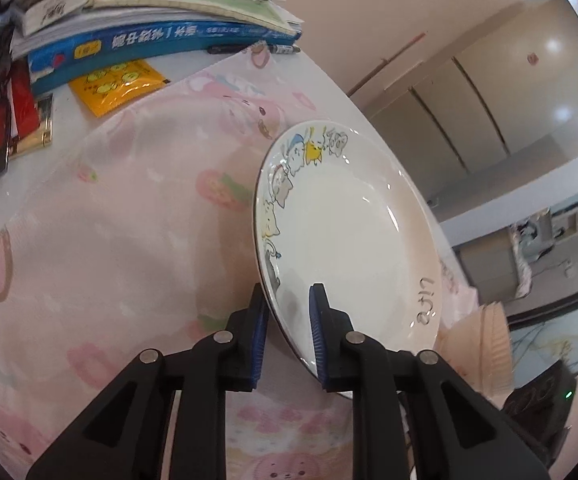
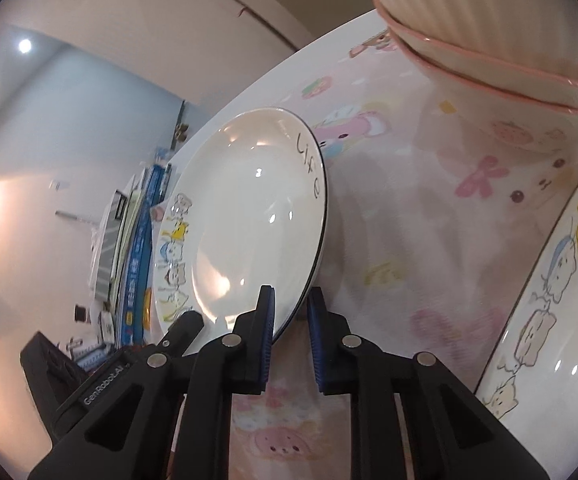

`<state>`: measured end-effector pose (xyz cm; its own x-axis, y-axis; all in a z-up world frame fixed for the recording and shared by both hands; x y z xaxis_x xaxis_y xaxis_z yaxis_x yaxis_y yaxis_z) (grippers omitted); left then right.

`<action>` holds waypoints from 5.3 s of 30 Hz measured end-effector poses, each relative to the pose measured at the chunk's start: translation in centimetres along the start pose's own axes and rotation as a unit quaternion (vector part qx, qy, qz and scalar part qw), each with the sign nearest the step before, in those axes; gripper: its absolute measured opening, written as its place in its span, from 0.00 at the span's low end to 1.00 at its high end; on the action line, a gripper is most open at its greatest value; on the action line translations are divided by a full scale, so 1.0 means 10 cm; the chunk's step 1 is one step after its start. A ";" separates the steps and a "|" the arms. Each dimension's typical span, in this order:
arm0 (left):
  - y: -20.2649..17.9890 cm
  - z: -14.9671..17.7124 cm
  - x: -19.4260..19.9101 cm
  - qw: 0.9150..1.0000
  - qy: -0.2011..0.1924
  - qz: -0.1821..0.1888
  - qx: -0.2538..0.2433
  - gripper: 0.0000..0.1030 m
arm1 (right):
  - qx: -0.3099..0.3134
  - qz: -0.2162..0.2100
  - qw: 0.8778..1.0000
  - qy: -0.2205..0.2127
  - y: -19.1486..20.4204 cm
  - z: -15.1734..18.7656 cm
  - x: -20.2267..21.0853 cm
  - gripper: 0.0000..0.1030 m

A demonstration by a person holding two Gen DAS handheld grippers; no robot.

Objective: Organize plates and bowls
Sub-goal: 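Lift the 'Life' plate by its rim with the left tool, then carry the plate with the left tool and lower it onto the other white plate, then open the left tool and release the 'Life' plate, then close both tools on the rim of the cat-print 'Life' plate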

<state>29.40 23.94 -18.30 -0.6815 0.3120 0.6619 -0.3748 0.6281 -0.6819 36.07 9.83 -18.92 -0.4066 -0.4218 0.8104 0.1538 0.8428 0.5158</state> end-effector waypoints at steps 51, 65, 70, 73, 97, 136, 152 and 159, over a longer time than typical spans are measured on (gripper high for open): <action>-1.80 2.11 1.38 0.961 -0.068 0.045 -0.264 0.17 | 0.143 -0.039 0.978 -0.145 -1.52 0.60 2.86 0.21; -1.63 2.59 0.88 0.960 -0.011 0.005 -0.279 0.17 | 0.103 -0.015 0.990 -0.095 -2.10 0.79 2.37 0.21; -1.54 2.65 0.74 0.961 0.006 -0.011 -0.278 0.18 | 0.094 -0.009 0.992 -0.079 -2.19 0.82 2.22 0.21; -1.48 2.68 0.67 0.959 0.013 -0.021 -0.283 0.18 | 0.091 0.002 0.994 -0.067 -2.24 0.85 2.12 0.21; -1.27 2.58 0.52 0.956 0.035 -0.065 -0.283 0.24 | 0.103 0.063 0.993 0.003 -2.13 0.81 1.90 0.25; -2.38 2.13 1.73 0.893 -0.140 0.005 -0.427 0.68 | 0.127 0.044 0.980 -0.147 -2.11 0.19 3.22 0.42; -3.21 2.11 0.83 0.905 -0.065 0.057 -0.417 0.81 | 0.069 0.078 0.974 -0.199 -2.62 -0.82 3.45 0.42; -3.31 2.25 -0.18 0.925 0.041 0.010 -0.377 0.67 | 0.043 0.084 0.986 -0.138 -2.92 -1.26 2.85 0.42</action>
<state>28.87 -13.45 -3.89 -0.6217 0.3633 0.6939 0.2046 0.9305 -0.3038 31.32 -31.01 -7.37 -0.6133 -0.1760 0.7700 0.1688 0.9231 0.3454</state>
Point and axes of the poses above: each gripper's, at about its wrist camera, not at the fingertips, and x roughly against the way its jaws point, y to its left, z to its underside, the point moved 9 cm from there along -x, roughly the way its jaws point, and after that the axes turned 8 degrees about z, right-handed, at the moved point
